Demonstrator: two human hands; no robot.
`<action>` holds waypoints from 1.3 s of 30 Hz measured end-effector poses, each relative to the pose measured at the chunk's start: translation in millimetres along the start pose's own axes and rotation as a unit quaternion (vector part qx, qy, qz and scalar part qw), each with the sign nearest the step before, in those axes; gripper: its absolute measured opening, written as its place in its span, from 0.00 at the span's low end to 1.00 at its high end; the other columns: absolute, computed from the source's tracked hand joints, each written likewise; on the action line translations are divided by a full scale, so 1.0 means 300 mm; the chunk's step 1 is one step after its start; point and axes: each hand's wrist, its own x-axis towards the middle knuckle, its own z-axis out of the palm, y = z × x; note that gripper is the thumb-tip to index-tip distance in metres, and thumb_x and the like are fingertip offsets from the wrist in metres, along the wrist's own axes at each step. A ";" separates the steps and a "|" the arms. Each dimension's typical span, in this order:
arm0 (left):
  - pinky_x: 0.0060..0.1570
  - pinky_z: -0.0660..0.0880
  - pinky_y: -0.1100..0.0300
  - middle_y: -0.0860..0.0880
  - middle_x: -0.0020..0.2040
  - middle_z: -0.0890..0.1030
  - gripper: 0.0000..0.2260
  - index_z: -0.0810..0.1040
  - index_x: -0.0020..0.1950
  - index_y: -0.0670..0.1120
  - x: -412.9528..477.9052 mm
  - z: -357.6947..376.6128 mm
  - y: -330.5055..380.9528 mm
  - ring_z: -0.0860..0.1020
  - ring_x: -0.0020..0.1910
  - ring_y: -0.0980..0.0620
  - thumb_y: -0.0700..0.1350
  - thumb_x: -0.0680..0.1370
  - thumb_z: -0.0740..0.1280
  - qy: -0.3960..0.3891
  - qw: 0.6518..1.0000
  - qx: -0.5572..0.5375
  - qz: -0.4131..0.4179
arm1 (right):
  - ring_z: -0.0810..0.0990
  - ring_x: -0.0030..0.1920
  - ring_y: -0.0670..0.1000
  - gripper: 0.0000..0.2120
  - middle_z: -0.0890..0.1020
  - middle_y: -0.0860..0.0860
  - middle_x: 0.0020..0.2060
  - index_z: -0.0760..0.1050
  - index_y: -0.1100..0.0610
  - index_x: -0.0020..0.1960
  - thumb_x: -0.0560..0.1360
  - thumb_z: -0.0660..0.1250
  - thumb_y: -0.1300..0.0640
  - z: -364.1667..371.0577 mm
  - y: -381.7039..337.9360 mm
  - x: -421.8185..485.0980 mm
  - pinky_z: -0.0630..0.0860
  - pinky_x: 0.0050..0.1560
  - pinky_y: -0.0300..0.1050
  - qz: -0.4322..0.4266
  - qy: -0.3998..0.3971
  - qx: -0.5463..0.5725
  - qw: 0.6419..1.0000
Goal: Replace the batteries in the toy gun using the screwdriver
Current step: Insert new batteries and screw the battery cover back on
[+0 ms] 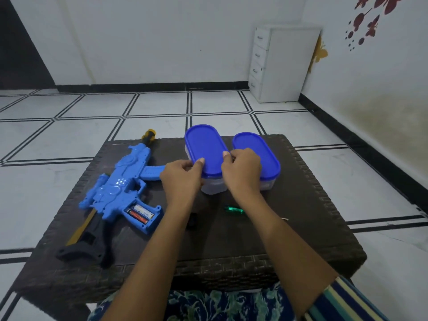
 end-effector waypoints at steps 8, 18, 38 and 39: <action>0.37 0.80 0.54 0.46 0.34 0.82 0.14 0.81 0.40 0.44 -0.006 0.006 -0.011 0.81 0.34 0.50 0.54 0.77 0.66 -0.017 0.996 0.084 0.024 | 0.76 0.45 0.51 0.12 0.76 0.54 0.47 0.76 0.61 0.47 0.82 0.61 0.54 -0.003 -0.006 0.004 0.69 0.42 0.41 -0.028 -0.025 -0.102 0.994; 0.27 0.78 0.63 0.44 0.38 0.83 0.09 0.78 0.44 0.43 -0.017 0.019 -0.014 0.82 0.28 0.55 0.48 0.74 0.72 -0.040 0.986 -0.063 -0.152 | 0.77 0.45 0.52 0.09 0.77 0.55 0.48 0.72 0.60 0.46 0.82 0.61 0.55 -0.005 -0.012 -0.010 0.76 0.44 0.44 -0.026 -0.052 -0.133 0.989; 0.75 0.48 0.45 0.41 0.79 0.43 0.31 0.42 0.78 0.39 0.193 0.084 -0.023 0.42 0.78 0.44 0.50 0.82 0.53 -0.220 0.814 0.507 0.178 | 0.48 0.79 0.57 0.29 0.51 0.60 0.78 0.46 0.66 0.78 0.83 0.56 0.59 0.052 -0.054 0.115 0.48 0.76 0.47 -0.268 -0.302 -0.333 0.852; 0.76 0.47 0.46 0.41 0.79 0.44 0.30 0.42 0.78 0.38 0.200 0.083 -0.017 0.43 0.78 0.44 0.50 0.82 0.52 -0.221 0.805 0.519 0.184 | 0.49 0.79 0.58 0.29 0.52 0.61 0.78 0.47 0.66 0.78 0.83 0.56 0.58 0.052 -0.058 0.120 0.47 0.76 0.47 -0.267 -0.304 -0.336 0.850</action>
